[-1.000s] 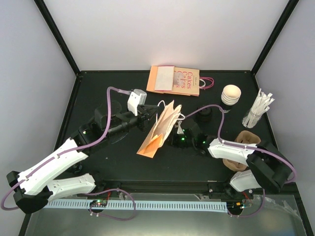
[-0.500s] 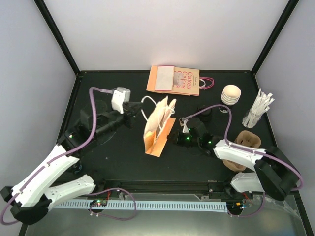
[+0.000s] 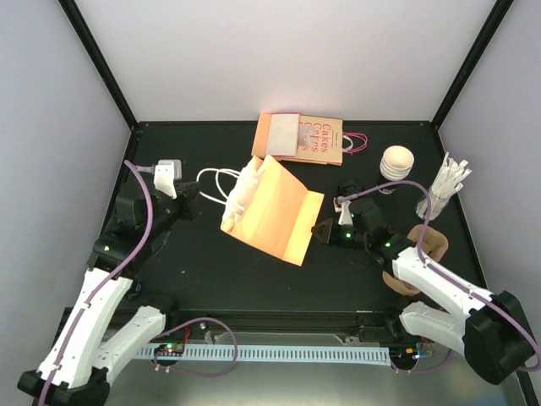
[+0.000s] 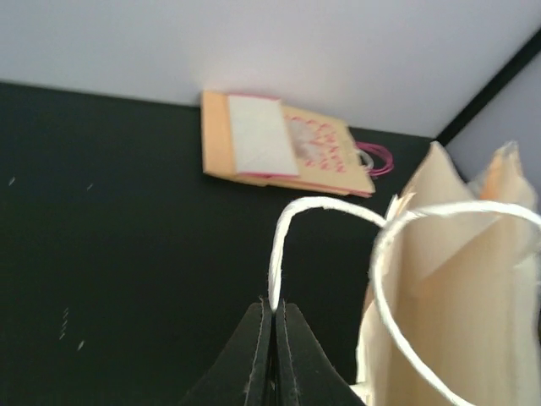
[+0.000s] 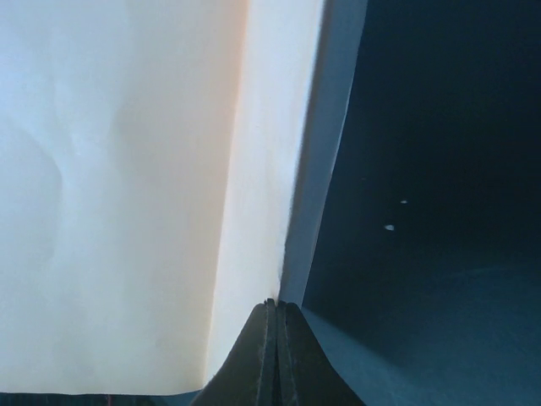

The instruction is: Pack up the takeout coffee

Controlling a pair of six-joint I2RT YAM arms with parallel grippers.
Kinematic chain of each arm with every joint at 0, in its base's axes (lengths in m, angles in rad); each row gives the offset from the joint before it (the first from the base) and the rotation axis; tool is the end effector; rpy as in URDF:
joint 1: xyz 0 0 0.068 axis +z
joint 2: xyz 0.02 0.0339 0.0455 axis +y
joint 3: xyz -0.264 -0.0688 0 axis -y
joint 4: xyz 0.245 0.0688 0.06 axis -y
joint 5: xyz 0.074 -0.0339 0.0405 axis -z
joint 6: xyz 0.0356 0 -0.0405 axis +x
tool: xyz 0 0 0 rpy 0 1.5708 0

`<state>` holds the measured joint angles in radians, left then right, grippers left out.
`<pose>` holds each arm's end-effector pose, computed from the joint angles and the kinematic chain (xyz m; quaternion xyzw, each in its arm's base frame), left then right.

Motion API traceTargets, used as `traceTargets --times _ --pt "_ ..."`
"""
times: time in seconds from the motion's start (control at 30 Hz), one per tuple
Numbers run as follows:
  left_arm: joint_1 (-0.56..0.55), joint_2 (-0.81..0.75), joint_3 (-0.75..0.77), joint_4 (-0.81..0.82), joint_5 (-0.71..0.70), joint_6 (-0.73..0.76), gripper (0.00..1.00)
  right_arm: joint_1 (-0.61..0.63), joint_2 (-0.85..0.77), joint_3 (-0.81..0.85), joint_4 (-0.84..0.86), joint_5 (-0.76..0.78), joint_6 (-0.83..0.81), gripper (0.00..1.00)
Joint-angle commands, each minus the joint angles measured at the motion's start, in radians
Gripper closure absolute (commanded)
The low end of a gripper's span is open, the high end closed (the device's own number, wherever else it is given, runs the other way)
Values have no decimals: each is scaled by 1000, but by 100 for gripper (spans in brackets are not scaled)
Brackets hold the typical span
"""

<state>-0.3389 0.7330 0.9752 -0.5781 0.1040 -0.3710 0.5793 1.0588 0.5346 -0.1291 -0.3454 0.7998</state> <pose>0.1408 -0.0535 0.3711 0.0170 0.8146 -0.2407 0.5274 0.1760 0.1295 0.2076 0.0215 0.8863 0.3964 0.2385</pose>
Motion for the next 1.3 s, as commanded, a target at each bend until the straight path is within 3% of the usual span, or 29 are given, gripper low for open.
traceTargets --times 0.0,0.3,0.63,0.87,0.97,1.27 --pt "122 -17 -64 1 79 -15 99 -93 -62 -41 -119 -93 -89 99" --pt "248 -31 -242 86 139 -49 98 -259 -125 -106 -177 -261 -159 99" --pt "287 -9 -324 134 98 -89 98 -348 -122 -97 -180 -365 -183 99" --pt "334 17 -381 193 175 -114 98 -367 -87 -104 -135 -443 -193 99" --pt "339 20 -380 199 200 -108 87 -368 -76 -99 -127 -455 -202 99" --pt "339 -49 -300 178 213 -78 36 -368 -23 -89 -119 -441 -254 99"
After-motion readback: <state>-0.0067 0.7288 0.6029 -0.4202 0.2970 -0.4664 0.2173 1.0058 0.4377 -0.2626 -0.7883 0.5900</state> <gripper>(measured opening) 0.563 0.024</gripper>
